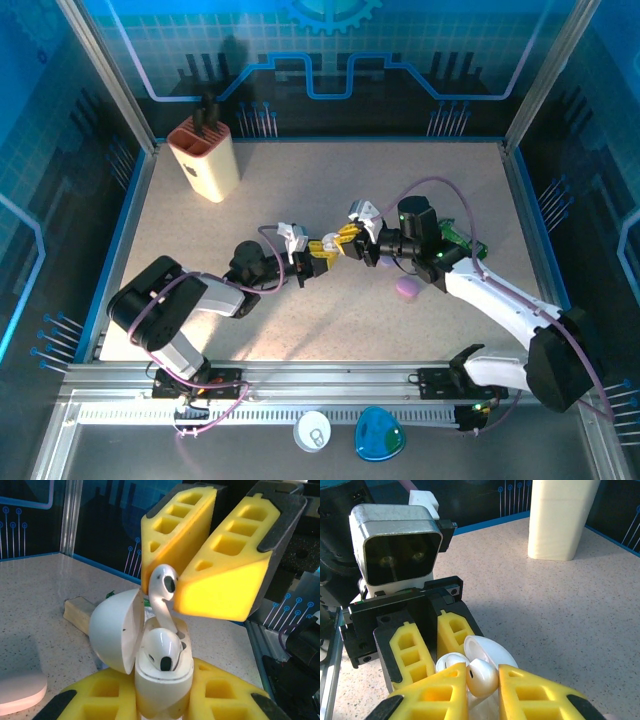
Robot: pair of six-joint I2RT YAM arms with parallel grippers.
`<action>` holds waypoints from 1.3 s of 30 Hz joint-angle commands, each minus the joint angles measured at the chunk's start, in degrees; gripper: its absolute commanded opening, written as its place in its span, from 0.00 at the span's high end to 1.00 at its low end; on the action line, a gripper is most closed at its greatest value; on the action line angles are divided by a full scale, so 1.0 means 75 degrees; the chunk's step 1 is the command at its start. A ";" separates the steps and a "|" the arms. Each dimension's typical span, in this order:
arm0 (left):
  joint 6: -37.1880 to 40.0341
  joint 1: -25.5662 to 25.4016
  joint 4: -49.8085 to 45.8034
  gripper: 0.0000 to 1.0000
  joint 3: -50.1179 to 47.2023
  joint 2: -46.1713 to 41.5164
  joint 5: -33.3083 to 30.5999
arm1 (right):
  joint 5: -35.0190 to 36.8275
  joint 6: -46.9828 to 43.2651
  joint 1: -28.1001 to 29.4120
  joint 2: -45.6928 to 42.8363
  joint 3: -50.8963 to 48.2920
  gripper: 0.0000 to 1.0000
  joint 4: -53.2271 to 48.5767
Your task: Insert wireless bluetooth earbuds into charging case
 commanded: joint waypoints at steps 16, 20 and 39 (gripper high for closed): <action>-0.0489 0.0143 0.0276 0.90 0.0316 -0.0148 0.0100 | -0.0740 -0.0504 0.0316 0.0310 -0.0001 0.79 -0.0529; -0.0517 0.0165 0.0277 0.90 0.0286 -0.0242 0.0095 | -0.0629 -0.0591 0.0310 0.0275 -0.0070 0.72 -0.0551; -0.0444 0.0219 0.0278 0.90 0.0279 -0.0082 0.0137 | -0.0183 0.0904 -0.0147 -0.0629 -0.0744 0.22 0.1270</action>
